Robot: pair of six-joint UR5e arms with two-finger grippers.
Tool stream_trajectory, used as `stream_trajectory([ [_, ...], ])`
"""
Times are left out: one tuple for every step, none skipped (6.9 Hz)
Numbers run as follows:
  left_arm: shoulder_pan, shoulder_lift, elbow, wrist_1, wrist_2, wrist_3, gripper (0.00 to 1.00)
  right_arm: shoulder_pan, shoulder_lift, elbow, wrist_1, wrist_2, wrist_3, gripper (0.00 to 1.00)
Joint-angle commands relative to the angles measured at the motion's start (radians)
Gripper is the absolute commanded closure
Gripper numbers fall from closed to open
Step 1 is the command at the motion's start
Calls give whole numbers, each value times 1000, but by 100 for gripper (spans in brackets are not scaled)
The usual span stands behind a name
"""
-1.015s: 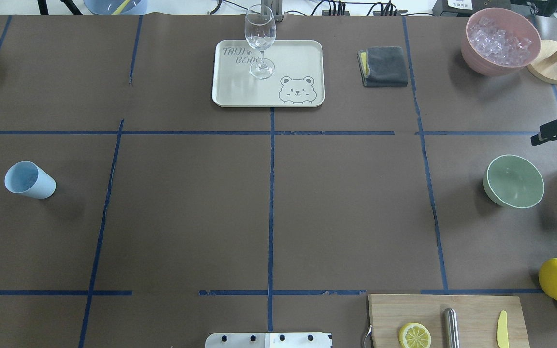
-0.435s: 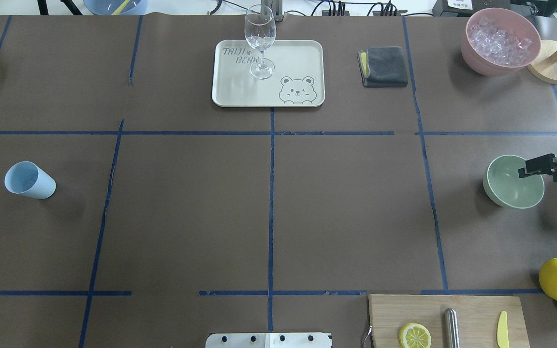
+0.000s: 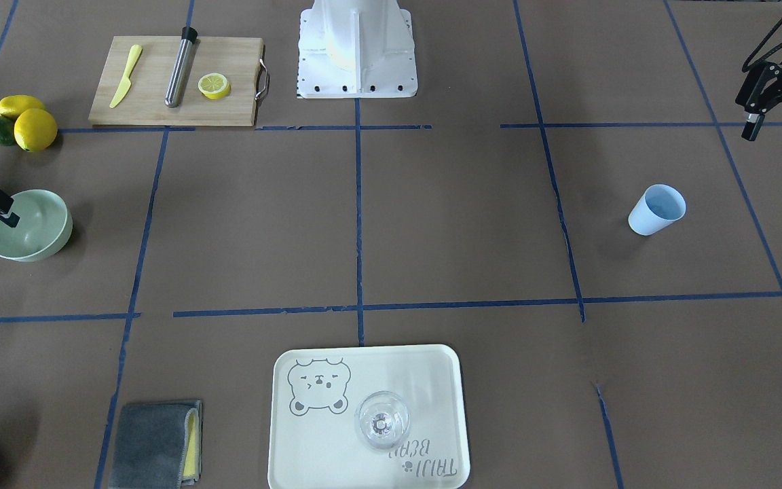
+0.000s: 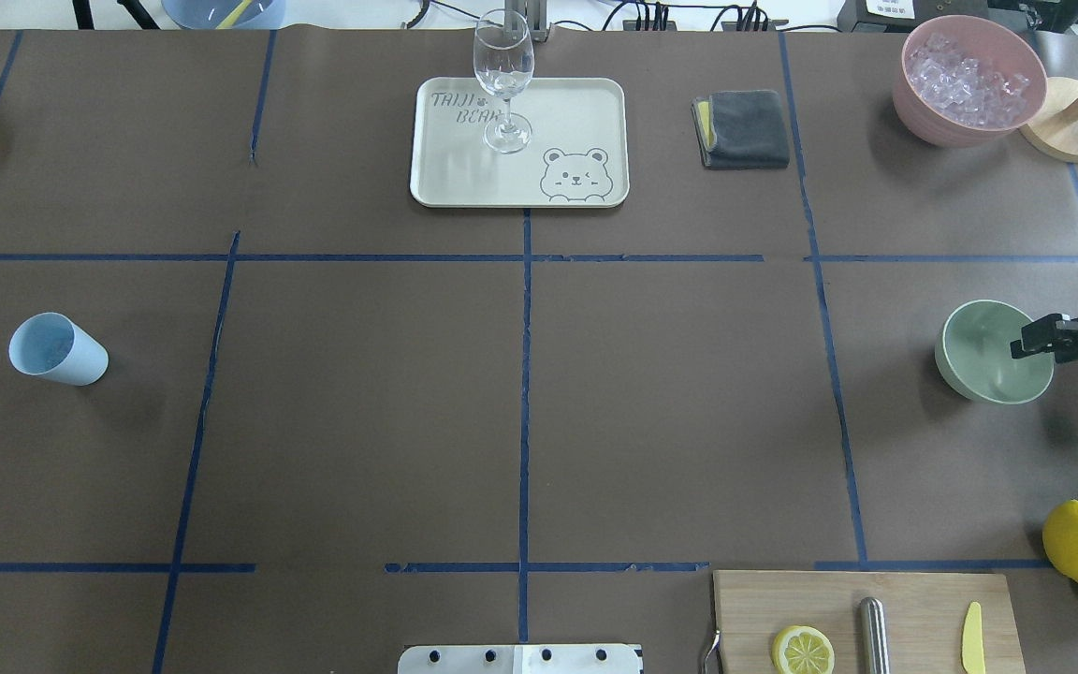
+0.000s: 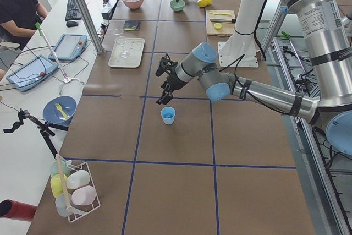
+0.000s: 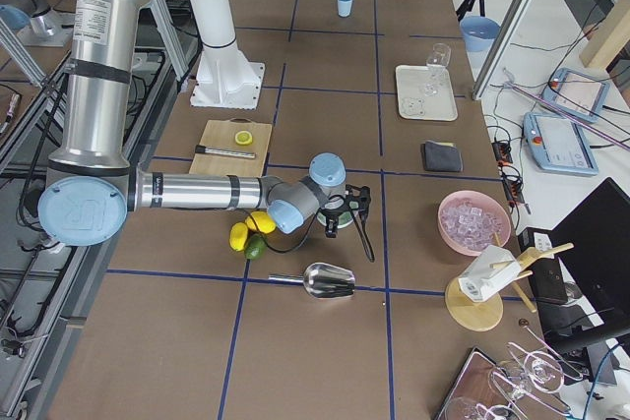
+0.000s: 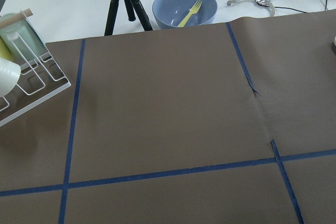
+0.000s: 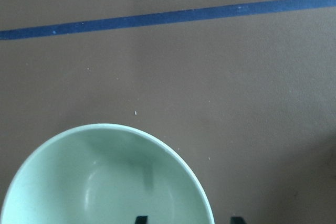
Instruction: Pour ice into bowl
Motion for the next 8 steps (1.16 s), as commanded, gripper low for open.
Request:
stream_trajectory([
  [26, 2, 2, -4, 42, -3, 0, -18, 0, -2, 0, -3, -9, 100],
  [32, 3, 4, -13, 44, -5, 0, -20, 0, 1, 0, -3, -9, 100],
  [64, 5, 4, -27, 50, -59, 0, -18, 0, 15, 2, 16, -1, 100],
  [163, 6, 4, -27, 155, -137, 0, -18, 9, 69, -3, 58, 17, 100],
  [254, 14, 4, -27, 253, -193, 0, -18, 30, 126, -13, 116, 102, 100],
  [323, 58, 4, -57, 351, -227, 0, -18, 93, 153, -17, 145, 211, 100],
  [393, 130, 4, -123, 432, -280, 0, -32, 177, 160, -35, 152, 338, 100],
  [441, 191, 7, -224, 474, -326, 0, -94, 275, 183, -103, 142, 446, 100],
])
